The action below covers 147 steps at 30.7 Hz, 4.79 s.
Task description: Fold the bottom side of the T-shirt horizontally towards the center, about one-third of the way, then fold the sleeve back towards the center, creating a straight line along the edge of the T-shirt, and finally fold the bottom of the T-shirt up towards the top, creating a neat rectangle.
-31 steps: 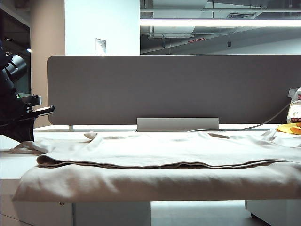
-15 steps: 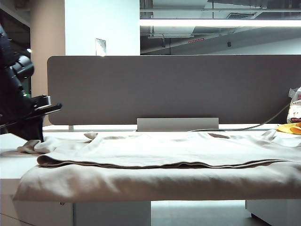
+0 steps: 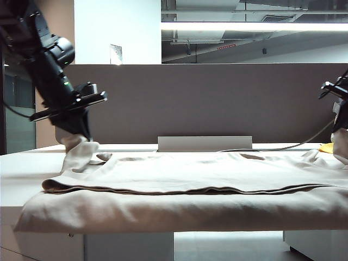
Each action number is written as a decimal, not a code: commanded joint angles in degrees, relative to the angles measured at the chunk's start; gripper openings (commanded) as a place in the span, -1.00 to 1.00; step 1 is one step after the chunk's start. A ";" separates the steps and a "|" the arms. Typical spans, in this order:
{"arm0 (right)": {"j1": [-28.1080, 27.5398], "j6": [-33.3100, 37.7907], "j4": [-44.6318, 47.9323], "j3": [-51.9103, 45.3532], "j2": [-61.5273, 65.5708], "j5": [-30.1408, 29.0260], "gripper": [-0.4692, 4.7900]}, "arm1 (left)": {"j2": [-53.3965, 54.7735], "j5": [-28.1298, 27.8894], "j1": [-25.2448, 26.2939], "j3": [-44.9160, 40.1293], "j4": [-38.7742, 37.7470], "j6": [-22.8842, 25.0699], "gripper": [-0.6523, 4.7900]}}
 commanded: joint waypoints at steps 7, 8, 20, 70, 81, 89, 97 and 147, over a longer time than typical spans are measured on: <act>7.74 -0.11 -1.38 0.37 -0.37 -1.81 -0.83 | -0.31 0.74 -5.25 0.85 -0.07 0.63 -0.78; 8.57 -0.13 -1.55 0.37 -0.37 -1.90 -0.83 | -0.31 0.61 -5.86 0.85 -0.04 0.66 -0.78; 14.75 -0.11 -3.32 0.33 -0.26 0.20 -0.83 | 0.22 2.32 -9.55 0.68 0.57 0.57 -0.78; 10.71 -2.47 -1.31 -38.93 -37.00 1.36 -0.41 | -33.18 2.95 -9.46 -35.45 10.49 -1.90 0.44; 8.92 0.52 -3.96 -53.53 -53.11 1.36 0.15 | -51.58 5.31 -9.86 -57.99 14.10 -8.74 0.44; 7.80 0.55 -7.82 -58.88 -58.64 1.81 0.44 | -59.91 7.28 -9.86 -67.47 13.62 -11.89 0.49; 7.76 0.55 -10.67 -62.16 -58.75 4.37 0.95 | -60.04 8.63 -9.86 -70.38 12.50 -12.92 0.88; 2.03 4.98 2.84 -64.35 -44.94 6.01 -0.18 | -42.93 8.46 -9.86 -70.31 28.41 -16.52 0.06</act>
